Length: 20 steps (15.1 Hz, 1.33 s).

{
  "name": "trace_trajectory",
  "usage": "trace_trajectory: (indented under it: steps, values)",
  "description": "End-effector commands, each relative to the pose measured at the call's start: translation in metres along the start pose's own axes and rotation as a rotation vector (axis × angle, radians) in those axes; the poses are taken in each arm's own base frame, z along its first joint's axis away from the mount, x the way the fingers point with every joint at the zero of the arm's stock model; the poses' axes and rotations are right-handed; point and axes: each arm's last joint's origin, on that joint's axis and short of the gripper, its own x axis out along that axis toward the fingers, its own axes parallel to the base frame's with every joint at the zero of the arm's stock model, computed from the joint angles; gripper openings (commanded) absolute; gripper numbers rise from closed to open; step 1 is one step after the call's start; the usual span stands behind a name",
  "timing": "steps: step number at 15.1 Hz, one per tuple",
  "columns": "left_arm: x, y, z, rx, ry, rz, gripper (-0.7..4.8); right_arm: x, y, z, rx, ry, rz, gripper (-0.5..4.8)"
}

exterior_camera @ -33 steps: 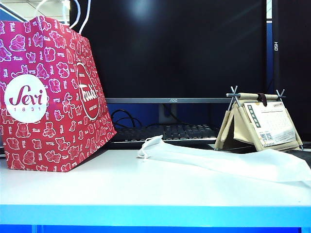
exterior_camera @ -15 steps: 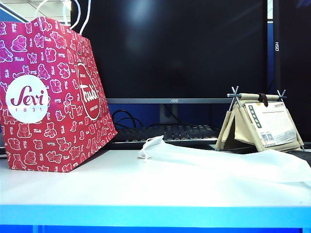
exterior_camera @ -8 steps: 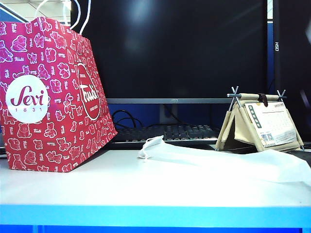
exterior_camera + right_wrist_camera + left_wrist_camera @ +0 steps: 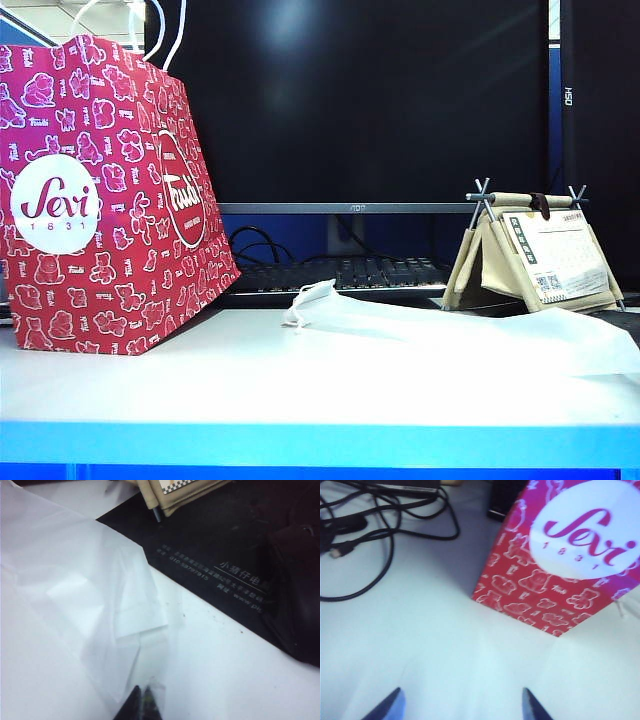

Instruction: Open the paper bag and put two oranges into the paper bag.

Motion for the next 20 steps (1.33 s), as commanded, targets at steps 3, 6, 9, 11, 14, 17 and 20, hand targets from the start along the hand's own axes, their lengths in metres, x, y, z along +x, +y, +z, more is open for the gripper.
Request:
trace_trajectory:
  steps: [3, 6, 9, 11, 14, 17, 20]
  values:
    - [0.0, -0.001, 0.002, -0.005, -0.011, -0.006, 3.04, 0.0, 0.001, 0.002, 0.008, -0.012, 0.007, -0.04]
    - [0.0, 0.0, 0.001, -0.006, -0.012, 0.001, 3.04, -0.021, -0.007, 0.011, 0.064, -0.181, 0.052, -0.04]
    - [0.007, 0.003, -0.006, -0.001, -0.025, -0.021, 3.04, -0.044, -0.017, 0.032, 0.143, -0.508, 0.024, -0.04]
    - [0.01, 0.002, -0.002, 0.023, -0.096, -0.054, 3.05, -0.053, -0.028, 0.048, 0.178, -0.696, -0.069, -0.04]
    - [0.015, -0.001, 0.0, 0.069, -0.21, -0.113, 3.05, -0.06, -0.043, 0.053, 0.197, -0.796, -0.234, -0.04]
    - [0.015, -0.012, -0.004, 0.098, -0.168, -0.234, 3.05, -0.057, -0.039, 0.052, 0.199, -0.769, -0.206, -0.04]
    - [0.015, -0.019, -0.006, 0.116, -0.143, -0.306, 3.05, -0.056, -0.033, 0.051, 0.192, -0.747, -0.131, -0.04]
